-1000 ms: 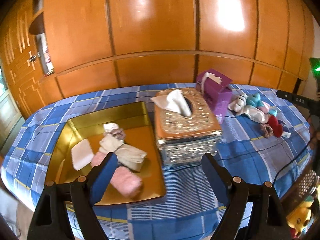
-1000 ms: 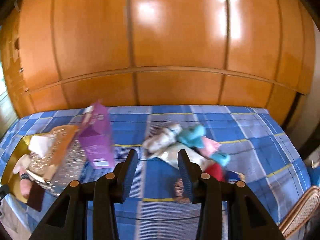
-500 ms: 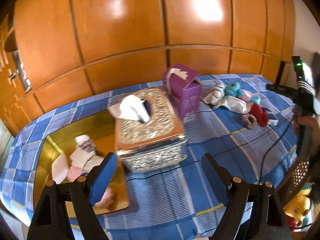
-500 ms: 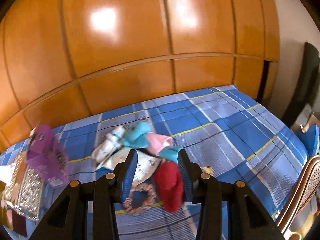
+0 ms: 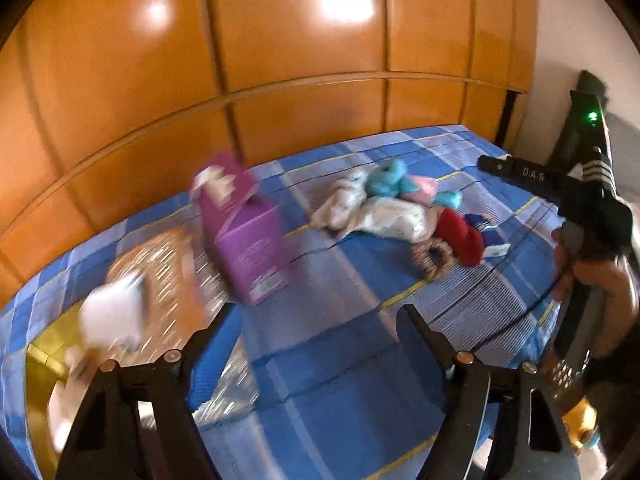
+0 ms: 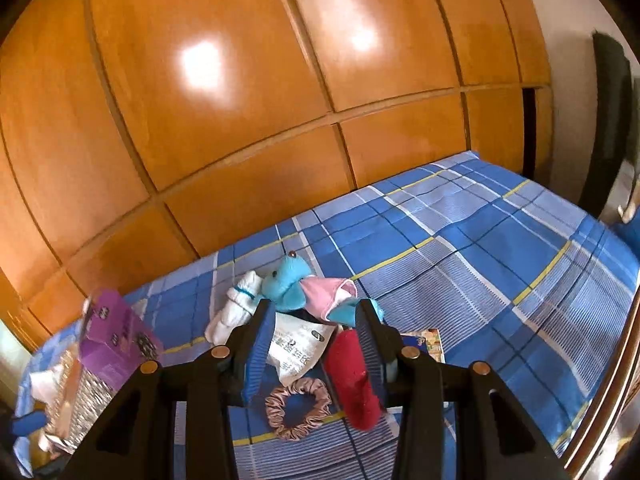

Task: Organize soft objects
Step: 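Grasp the white knit glove with blue band with the left tool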

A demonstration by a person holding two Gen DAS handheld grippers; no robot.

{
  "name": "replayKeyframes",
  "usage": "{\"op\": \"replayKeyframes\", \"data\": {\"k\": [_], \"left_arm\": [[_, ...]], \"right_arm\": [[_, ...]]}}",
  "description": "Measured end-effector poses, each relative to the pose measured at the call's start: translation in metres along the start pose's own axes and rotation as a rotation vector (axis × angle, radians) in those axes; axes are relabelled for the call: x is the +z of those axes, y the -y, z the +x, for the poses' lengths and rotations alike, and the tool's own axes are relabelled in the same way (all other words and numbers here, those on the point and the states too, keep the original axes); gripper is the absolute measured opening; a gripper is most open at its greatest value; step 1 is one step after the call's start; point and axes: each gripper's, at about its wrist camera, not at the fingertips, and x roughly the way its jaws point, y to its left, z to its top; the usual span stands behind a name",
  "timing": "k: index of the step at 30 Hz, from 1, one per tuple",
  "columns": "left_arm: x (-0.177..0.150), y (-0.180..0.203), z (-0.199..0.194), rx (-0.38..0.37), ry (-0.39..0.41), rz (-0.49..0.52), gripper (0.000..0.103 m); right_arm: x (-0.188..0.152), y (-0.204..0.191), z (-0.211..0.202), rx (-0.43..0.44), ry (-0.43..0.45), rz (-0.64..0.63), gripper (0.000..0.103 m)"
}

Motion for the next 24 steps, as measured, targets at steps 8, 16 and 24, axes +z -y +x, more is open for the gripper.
{"op": "replayKeyframes", "data": {"k": [8,16,24], "left_arm": [[0.06,0.037,0.075,-0.041,-0.068,0.041,0.067],[0.109,0.034,0.174,0.035,-0.179,-0.014,0.053],[0.123,0.035,0.243,0.1,-0.269,0.04,0.061]], "right_arm": [[0.003,0.008,-0.001,0.056,-0.005,0.06,0.042],[0.002,0.016,0.004,0.129,-0.043,0.124,0.042],[0.0,0.024,0.009,0.17,-0.084,0.183,0.042]]}}
